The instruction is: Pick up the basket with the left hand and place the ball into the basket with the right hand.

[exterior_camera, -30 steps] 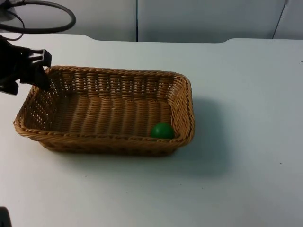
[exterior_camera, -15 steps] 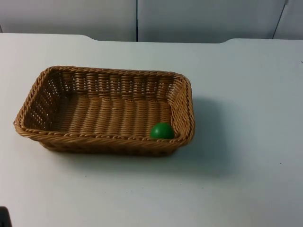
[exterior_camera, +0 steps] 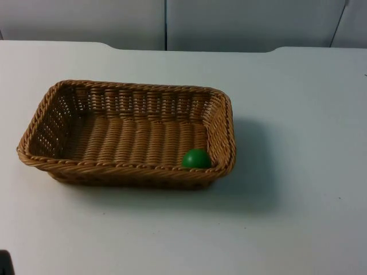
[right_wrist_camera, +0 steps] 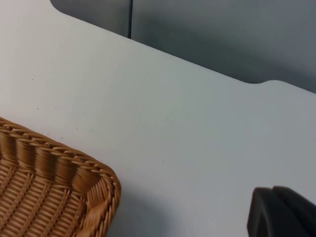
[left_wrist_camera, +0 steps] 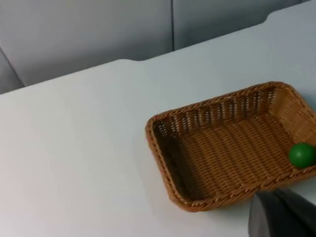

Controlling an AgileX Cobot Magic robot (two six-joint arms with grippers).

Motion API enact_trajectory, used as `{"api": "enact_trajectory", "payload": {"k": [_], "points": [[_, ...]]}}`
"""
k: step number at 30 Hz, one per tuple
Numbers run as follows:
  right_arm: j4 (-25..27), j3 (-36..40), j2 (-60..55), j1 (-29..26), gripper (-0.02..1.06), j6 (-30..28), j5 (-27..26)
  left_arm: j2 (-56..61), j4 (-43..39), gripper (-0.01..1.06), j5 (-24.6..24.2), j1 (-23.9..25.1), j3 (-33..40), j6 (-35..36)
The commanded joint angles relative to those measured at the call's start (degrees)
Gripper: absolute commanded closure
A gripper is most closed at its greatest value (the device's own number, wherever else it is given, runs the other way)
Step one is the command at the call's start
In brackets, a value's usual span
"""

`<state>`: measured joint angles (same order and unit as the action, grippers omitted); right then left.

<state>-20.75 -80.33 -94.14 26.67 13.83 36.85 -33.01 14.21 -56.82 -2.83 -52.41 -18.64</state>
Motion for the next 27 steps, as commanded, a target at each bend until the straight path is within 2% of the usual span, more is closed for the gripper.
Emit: {"api": "enact_trajectory", "payload": {"k": [1, 5, 10, 11, 13, 18, 21, 23, 27], "points": [[0.1, -0.4, 0.8, -0.2, 1.05, -0.3, 0.3, 7.6, -4.9, 1.05, -2.4, -0.3, 3.5, 5.4], [0.1, -0.4, 0.8, -0.2, 1.05, -0.3, 0.5, 20.1, -7.1, 1.05, -1.7, -0.3, 9.9, 10.5], [0.1, -0.4, 0.8, -0.2, 1.05, -0.6, 0.5, 33.0, -8.2, 1.05, -1.7, -0.3, 18.0, 10.5], [0.1, -0.4, 0.8, -0.2, 1.05, -0.7, 0.6, 33.0, -8.5, 1.05, -1.8, -0.3, 19.3, 10.7], [0.0, -0.4, 0.8, -0.2, 1.05, -0.7, 0.9, 33.0, -8.5, 1.05, -5.8, -0.2, 20.2, 10.7], [-0.1, -0.4, 1.1, -0.2, 1.05, -1.8, 2.3, 33.0, -10.0, 1.05, -6.5, -0.2, 21.5, 10.7], [-0.6, -0.4, 2.8, -0.2, 1.05, -5.4, 3.2, 33.0, -10.6, 1.05, -5.5, -0.2, 22.5, 10.7], [-1.2, -0.4, 4.7, -0.2, 1.05, -5.4, 3.2, 33.0, -11.2, 1.05, -5.4, -0.2, 22.6, 10.7], [-6.2, -0.4, 17.1, -0.2, 1.05, -3.6, 3.2, 33.0, -12.2, 1.05, -5.6, -0.2, 22.6, 10.7]]}}
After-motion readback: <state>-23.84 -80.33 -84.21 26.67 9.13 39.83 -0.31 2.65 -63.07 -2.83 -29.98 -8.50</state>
